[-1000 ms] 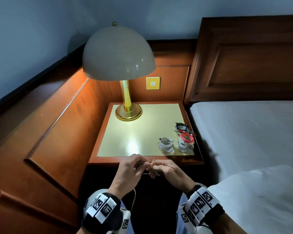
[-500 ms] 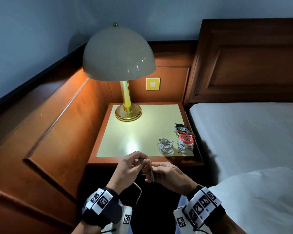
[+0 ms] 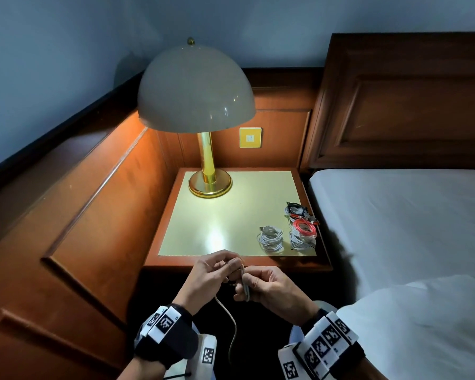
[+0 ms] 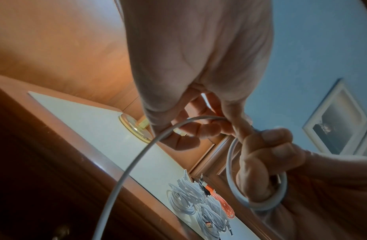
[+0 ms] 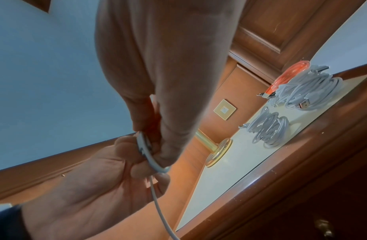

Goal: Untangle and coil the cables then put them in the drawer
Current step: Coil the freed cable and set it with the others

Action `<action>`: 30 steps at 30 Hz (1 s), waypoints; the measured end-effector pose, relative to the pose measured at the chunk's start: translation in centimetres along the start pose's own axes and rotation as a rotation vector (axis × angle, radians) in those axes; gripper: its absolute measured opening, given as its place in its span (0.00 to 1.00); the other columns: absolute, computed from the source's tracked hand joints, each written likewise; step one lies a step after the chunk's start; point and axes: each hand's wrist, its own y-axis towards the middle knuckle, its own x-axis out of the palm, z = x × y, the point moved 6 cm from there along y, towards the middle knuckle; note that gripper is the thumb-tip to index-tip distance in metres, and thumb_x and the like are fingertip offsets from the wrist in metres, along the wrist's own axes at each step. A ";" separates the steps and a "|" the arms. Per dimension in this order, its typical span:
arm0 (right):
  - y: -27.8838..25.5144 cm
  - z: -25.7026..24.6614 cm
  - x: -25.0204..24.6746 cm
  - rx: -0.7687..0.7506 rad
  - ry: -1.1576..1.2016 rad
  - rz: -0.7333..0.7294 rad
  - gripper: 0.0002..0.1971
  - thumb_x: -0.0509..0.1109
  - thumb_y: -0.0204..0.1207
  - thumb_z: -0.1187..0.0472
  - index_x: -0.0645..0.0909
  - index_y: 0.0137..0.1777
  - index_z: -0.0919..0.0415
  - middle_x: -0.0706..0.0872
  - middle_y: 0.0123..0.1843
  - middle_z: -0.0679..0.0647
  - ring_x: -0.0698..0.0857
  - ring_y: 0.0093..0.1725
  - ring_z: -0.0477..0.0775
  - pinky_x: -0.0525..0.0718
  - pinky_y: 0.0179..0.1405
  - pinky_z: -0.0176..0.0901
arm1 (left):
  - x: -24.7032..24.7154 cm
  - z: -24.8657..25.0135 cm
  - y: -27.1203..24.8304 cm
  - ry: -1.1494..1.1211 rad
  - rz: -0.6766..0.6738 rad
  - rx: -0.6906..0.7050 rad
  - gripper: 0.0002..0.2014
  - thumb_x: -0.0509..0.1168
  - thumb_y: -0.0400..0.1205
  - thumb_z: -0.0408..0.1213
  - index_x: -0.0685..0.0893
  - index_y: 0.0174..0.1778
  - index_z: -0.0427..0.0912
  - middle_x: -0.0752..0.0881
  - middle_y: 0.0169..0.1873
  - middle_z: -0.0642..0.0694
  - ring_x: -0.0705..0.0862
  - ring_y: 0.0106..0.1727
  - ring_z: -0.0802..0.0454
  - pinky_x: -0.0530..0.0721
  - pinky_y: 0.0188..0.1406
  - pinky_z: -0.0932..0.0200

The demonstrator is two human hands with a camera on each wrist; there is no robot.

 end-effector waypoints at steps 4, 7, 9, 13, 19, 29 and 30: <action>-0.1 -0.4 0.7 0.001 0.169 -0.074 0.15 0.62 0.86 0.65 0.80 0.62 0.79 0.85 0.44 0.61 0.86 0.42 0.53 0.85 0.60 0.54 | 0.9 -1.1 -0.2 -0.241 -0.045 -0.111 0.10 0.73 0.82 0.41 0.90 0.45 0.36 0.83 0.32 0.41 0.82 0.30 0.52 0.85 0.33 0.59; -0.1 -1.0 1.1 -0.013 0.262 -0.099 0.15 0.63 0.86 0.66 0.80 0.63 0.79 0.85 0.44 0.64 0.86 0.42 0.57 0.85 0.60 0.55 | 1.4 -1.3 -0.2 -0.344 -0.068 -0.126 0.09 0.71 0.83 0.41 0.90 0.41 0.40 0.82 0.28 0.48 0.81 0.26 0.56 0.84 0.28 0.60; 0.0 -1.7 1.3 -0.045 0.294 -0.116 0.14 0.62 0.86 0.67 0.79 0.63 0.79 0.86 0.45 0.65 0.87 0.43 0.59 0.86 0.60 0.53 | 1.8 -1.3 -0.2 -0.375 -0.065 -0.128 0.10 0.67 0.84 0.36 0.91 0.40 0.42 0.79 0.25 0.49 0.77 0.24 0.58 0.80 0.26 0.64; 0.6 -3.9 0.9 -0.155 0.275 -0.052 0.16 0.65 0.86 0.66 0.80 0.65 0.79 0.87 0.50 0.68 0.88 0.48 0.62 0.90 0.50 0.53 | 2.0 -1.9 -0.2 -0.311 -0.011 -0.124 0.08 0.74 0.80 0.46 0.93 0.41 0.46 0.80 0.25 0.49 0.77 0.26 0.57 0.76 0.28 0.67; 1.5 -7.0 -1.5 -0.391 -0.059 0.305 0.11 0.63 0.87 0.70 0.86 0.62 0.70 0.92 0.53 0.67 0.91 0.57 0.64 0.87 0.63 0.47 | 2.5 -1.9 -1.1 0.140 -0.008 -0.046 0.11 0.67 0.87 0.41 0.92 0.43 0.44 0.85 0.30 0.51 0.78 0.32 0.54 0.75 0.32 0.64; 1.4 -5.1 -1.6 -0.401 -0.831 0.256 0.07 0.66 0.85 0.66 0.86 0.54 0.62 0.91 0.47 0.49 0.90 0.50 0.50 0.89 0.55 0.49 | 0.9 2.5 -1.2 0.592 0.138 0.273 0.05 0.72 0.84 0.40 0.92 0.50 0.46 0.91 0.39 0.57 0.88 0.40 0.62 0.79 0.40 0.73; 1.4 -4.7 -1.8 -0.366 -0.831 0.234 0.07 0.65 0.86 0.64 0.86 0.51 0.60 0.90 0.45 0.49 0.89 0.48 0.51 0.88 0.54 0.52 | 0.8 2.8 -1.1 0.628 0.143 0.305 0.04 0.72 0.83 0.41 0.91 0.49 0.45 0.91 0.39 0.56 0.87 0.40 0.62 0.78 0.41 0.74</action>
